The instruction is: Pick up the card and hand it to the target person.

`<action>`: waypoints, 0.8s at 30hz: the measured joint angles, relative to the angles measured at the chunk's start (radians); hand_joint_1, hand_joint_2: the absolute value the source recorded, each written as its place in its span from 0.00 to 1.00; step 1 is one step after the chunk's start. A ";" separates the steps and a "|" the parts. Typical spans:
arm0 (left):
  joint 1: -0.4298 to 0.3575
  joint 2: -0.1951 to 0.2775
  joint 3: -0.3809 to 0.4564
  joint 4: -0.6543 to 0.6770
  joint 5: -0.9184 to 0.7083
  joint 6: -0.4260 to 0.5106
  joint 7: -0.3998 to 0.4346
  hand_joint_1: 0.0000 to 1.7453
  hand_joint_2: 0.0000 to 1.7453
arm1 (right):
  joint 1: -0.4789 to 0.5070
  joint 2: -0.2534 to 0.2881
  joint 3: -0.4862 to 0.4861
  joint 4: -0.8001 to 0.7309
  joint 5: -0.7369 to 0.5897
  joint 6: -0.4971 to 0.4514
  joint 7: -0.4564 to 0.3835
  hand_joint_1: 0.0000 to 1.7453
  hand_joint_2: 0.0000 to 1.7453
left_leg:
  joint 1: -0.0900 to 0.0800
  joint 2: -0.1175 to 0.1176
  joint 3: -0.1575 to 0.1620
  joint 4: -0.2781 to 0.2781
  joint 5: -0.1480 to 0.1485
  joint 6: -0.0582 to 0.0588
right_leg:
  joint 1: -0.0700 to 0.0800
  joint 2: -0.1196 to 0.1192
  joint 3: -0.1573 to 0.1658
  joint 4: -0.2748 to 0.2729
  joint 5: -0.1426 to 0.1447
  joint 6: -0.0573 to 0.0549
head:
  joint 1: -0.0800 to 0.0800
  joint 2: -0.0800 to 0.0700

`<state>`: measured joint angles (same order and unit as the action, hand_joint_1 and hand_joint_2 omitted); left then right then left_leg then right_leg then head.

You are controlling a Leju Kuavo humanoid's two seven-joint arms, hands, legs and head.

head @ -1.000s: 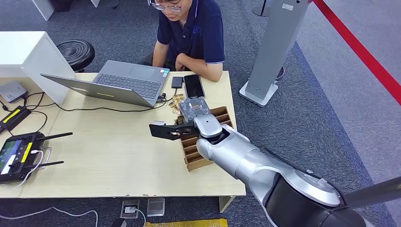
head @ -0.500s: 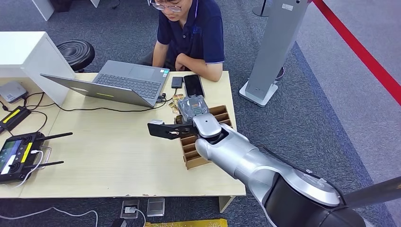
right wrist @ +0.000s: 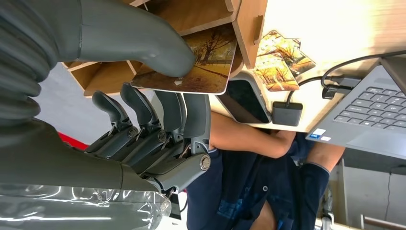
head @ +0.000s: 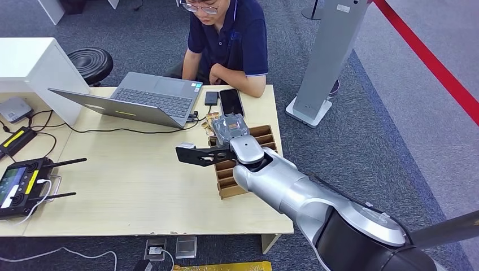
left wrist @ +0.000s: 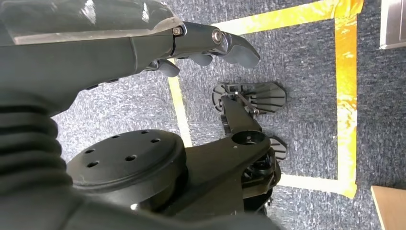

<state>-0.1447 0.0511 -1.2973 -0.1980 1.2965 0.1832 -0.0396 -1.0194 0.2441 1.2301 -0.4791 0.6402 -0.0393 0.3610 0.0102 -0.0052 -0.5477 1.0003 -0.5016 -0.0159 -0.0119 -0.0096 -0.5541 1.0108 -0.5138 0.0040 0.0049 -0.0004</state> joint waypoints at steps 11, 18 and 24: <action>0.006 0.004 -0.002 0.000 0.016 0.006 0.009 0.00 1.00 | -0.101 -0.010 -0.016 -0.050 -0.132 0.195 0.035 0.91 1.00 | 0.000 0.000 0.000 0.000 0.000 0.000 | 0.000 0.000 0.000 0.000 0.000 0.000 | 0.000 0.000; 0.012 0.004 -0.003 0.000 0.021 0.003 0.009 0.00 1.00 | -0.170 -0.049 -0.053 -0.171 -0.183 0.159 0.087 0.91 1.00 | 0.000 0.001 0.000 0.000 0.000 0.000 | 0.000 0.000 0.000 0.000 0.000 0.000 | 0.000 0.000; 0.010 0.003 -0.010 0.000 0.011 -0.003 0.016 0.00 1.00 | -0.157 -0.071 -0.075 -0.211 -0.136 -0.002 0.063 0.91 1.00 | 0.000 0.001 0.001 0.000 0.000 0.000 | 0.000 0.000 0.000 0.000 0.000 0.000 | 0.000 0.000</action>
<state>-0.1344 0.0539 -1.3068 -0.1980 1.3073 0.1798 -0.0238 -1.1764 0.1729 1.1550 -0.6901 0.5039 -0.0411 0.4239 0.0102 -0.0046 -0.5472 1.0003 -0.5012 -0.0163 -0.0119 -0.0095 -0.5543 1.0110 -0.5137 0.0038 0.0044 -0.0004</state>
